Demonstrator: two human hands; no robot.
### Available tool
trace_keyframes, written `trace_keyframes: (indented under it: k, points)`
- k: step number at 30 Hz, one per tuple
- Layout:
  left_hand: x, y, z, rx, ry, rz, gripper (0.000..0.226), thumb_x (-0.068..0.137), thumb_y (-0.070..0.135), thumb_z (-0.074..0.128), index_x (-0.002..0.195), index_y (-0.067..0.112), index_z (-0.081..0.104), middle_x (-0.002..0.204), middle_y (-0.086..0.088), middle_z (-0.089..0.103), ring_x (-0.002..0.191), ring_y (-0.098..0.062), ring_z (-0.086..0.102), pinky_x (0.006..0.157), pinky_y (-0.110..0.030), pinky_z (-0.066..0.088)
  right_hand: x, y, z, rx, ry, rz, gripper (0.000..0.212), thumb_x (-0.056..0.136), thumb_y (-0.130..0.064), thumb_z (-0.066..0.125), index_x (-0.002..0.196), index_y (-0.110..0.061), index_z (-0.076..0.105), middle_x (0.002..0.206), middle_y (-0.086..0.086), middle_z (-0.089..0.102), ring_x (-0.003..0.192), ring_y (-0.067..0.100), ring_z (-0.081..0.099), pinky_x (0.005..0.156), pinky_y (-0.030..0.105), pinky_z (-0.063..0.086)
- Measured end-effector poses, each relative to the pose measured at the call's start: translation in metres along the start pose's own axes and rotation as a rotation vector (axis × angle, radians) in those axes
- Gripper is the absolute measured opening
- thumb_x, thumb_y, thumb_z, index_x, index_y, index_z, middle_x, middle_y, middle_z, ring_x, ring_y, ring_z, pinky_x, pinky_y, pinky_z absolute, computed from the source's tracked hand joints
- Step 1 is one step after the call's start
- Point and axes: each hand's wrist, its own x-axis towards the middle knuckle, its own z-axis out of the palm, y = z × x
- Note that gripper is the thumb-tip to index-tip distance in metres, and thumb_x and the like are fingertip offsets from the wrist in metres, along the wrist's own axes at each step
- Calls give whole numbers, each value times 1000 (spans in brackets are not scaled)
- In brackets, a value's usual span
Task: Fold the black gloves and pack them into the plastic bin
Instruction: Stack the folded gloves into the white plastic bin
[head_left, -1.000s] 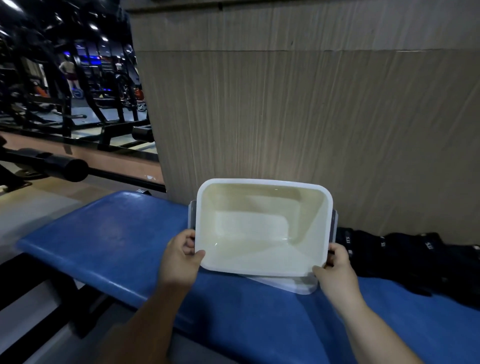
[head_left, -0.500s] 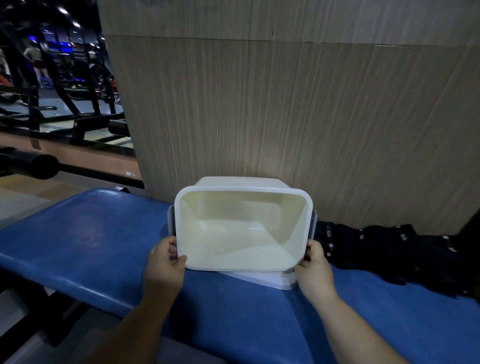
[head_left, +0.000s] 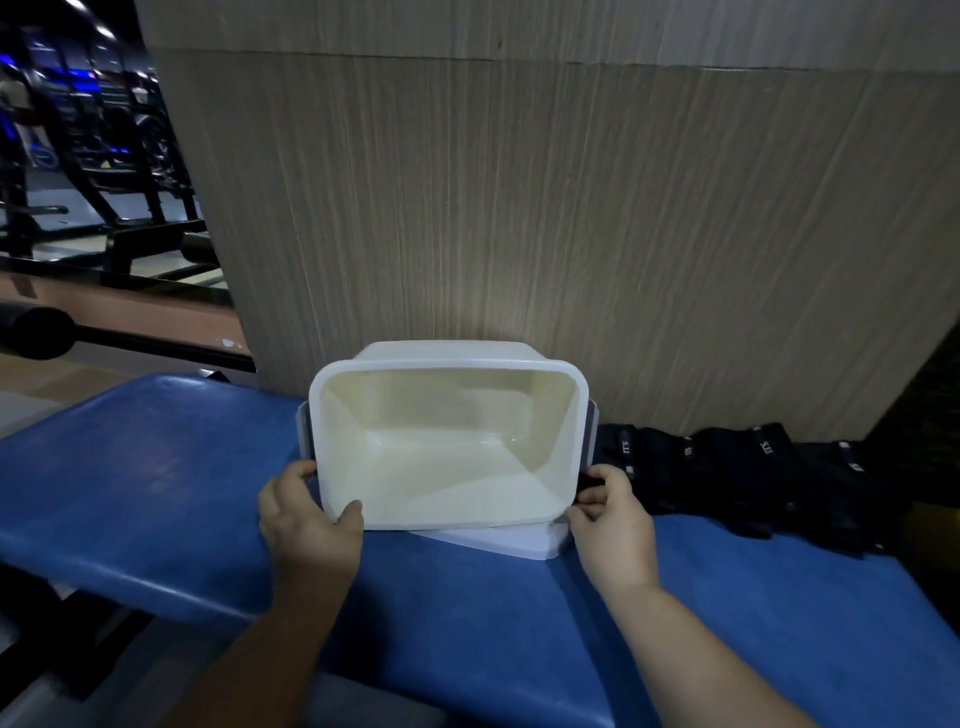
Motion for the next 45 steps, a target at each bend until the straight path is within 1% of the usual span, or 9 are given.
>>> trace_keyframes:
  k: [4,9,16,22,27,30,35,41,45]
  points:
    - [-16,19,7,-2,-46,-14,58,75,4,74,125,6,44,127,-15,40,115,-35,41,97,-47,40,-1,7,-11,-15,45,8,33,89,-7,60,119,-20,54,88,-3,61,81,8,57,62,13,39]
    - [-41,42,29,-29,-251,64,45,81,9,69,119,14,45,116,1,40,115,-23,43,101,-40,41,-2,19,-30,-11,89,24,22,91,-11,59,112,-18,57,84,-4,60,77,5,55,58,11,36]
    - [-87,90,79,-68,-607,238,29,84,11,64,98,29,46,97,17,44,98,-7,46,80,-14,33,-1,36,-64,-5,167,57,14,92,-15,60,105,-21,57,85,-5,62,76,6,56,57,15,38]
    - [-116,130,132,-116,-780,292,19,88,16,62,106,19,56,99,7,50,89,-6,48,73,-5,35,4,51,-96,20,278,83,10,91,-18,62,98,-22,57,83,-7,62,76,11,59,61,18,40]
    - [-131,160,171,-139,-828,242,20,89,21,62,109,18,59,101,5,55,84,-6,52,83,-19,46,13,62,-121,10,351,81,10,90,-20,63,98,-23,58,84,-7,64,80,17,62,61,19,40]
    - [-135,180,189,-152,-844,243,23,92,23,59,114,17,59,106,3,58,88,-6,55,84,-17,45,19,71,-134,-34,402,54,18,90,-20,63,108,-19,61,91,-3,63,83,16,59,70,25,41]
    - [-137,213,216,-141,-853,293,29,95,25,55,123,18,58,116,3,61,97,-8,57,86,-19,44,26,84,-151,-183,475,-92,36,89,-16,64,124,-19,60,117,2,51,85,15,56,74,28,45]
    - [-137,231,245,10,-821,264,30,96,31,53,121,16,57,113,0,64,101,-15,61,87,-27,48,38,92,-161,-370,366,-151,41,93,-19,57,133,-25,54,149,-7,35,105,17,59,78,27,46]
    - [-139,227,255,127,-804,280,35,93,40,55,118,16,54,102,-1,65,92,-17,61,76,-29,48,45,95,-166,-382,306,-93,44,96,-23,52,140,-25,46,152,-10,28,119,16,52,84,28,44]
